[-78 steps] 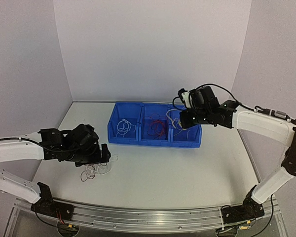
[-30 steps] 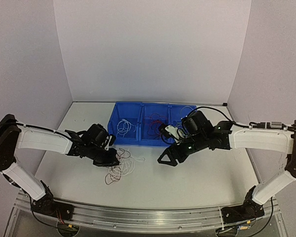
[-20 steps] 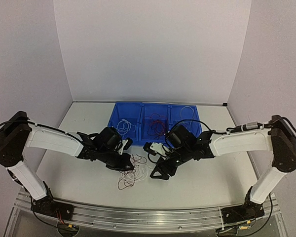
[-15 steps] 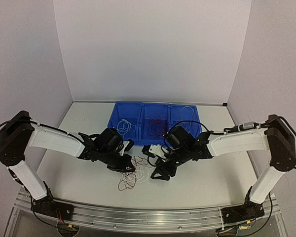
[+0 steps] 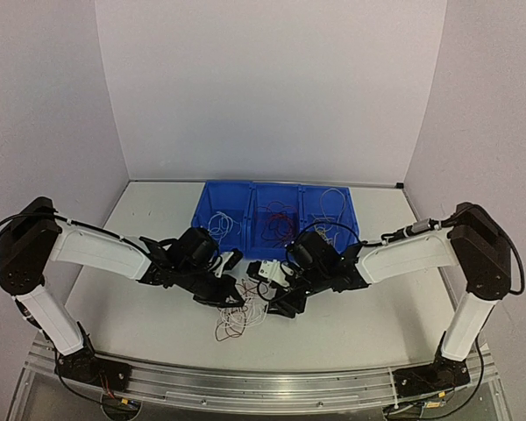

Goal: Untangle the cables

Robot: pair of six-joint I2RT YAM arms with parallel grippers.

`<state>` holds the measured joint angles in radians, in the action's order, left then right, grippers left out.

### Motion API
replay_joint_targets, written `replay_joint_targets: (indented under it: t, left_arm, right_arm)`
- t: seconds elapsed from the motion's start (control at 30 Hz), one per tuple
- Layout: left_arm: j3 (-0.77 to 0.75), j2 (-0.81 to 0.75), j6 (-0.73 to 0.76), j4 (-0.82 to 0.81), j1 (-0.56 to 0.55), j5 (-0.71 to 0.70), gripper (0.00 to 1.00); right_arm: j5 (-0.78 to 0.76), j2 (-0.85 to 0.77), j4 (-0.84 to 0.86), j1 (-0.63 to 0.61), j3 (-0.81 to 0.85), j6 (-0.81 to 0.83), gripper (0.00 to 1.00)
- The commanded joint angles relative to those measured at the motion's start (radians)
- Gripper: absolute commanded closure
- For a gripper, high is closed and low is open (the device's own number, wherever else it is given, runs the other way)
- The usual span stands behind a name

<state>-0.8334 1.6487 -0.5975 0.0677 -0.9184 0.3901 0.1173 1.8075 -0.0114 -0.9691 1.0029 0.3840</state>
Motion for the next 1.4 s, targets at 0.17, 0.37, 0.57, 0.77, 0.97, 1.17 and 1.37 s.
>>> replay_joint_targets:
  t: [0.17, 0.37, 0.57, 0.77, 0.97, 1.17, 1.37]
  left_arm:
    - [0.021, -0.061, 0.049, 0.01, -0.005, 0.006, 1.0]
    - [0.01, -0.062, 0.086, 0.034, -0.005, 0.029, 1.0]
    - [-0.003, -0.034, 0.117, 0.053, -0.004, 0.05, 1.0]
    - [-0.021, -0.007, 0.132, 0.071, -0.005, 0.044, 1.0]
    - [-0.022, -0.005, 0.134, 0.07, -0.005, 0.041, 1.0]
    - [-0.016, -0.012, 0.116, 0.071, -0.004, 0.012, 1.0]
    - [0.009, -0.082, 0.058, 0.135, -0.004, -0.128, 1.0]
  right_arm:
    - [-0.044, -0.131, 0.048, 0.002, -0.076, 0.098, 0.3]
    - [-0.051, -0.088, 0.042, 0.002, -0.026, 0.164, 0.3]
    - [-0.065, 0.004, 0.039, 0.003, 0.068, 0.233, 0.28]
    - [-0.027, 0.096, 0.017, 0.005, 0.145, 0.278, 0.29]
    - [-0.009, 0.146, -0.02, 0.009, 0.167, 0.268, 0.34]
    - [-0.019, 0.135, -0.027, 0.012, 0.161, 0.24, 0.94]
    - [-0.363, 0.038, -0.025, 0.015, 0.137, 0.024, 1.0]
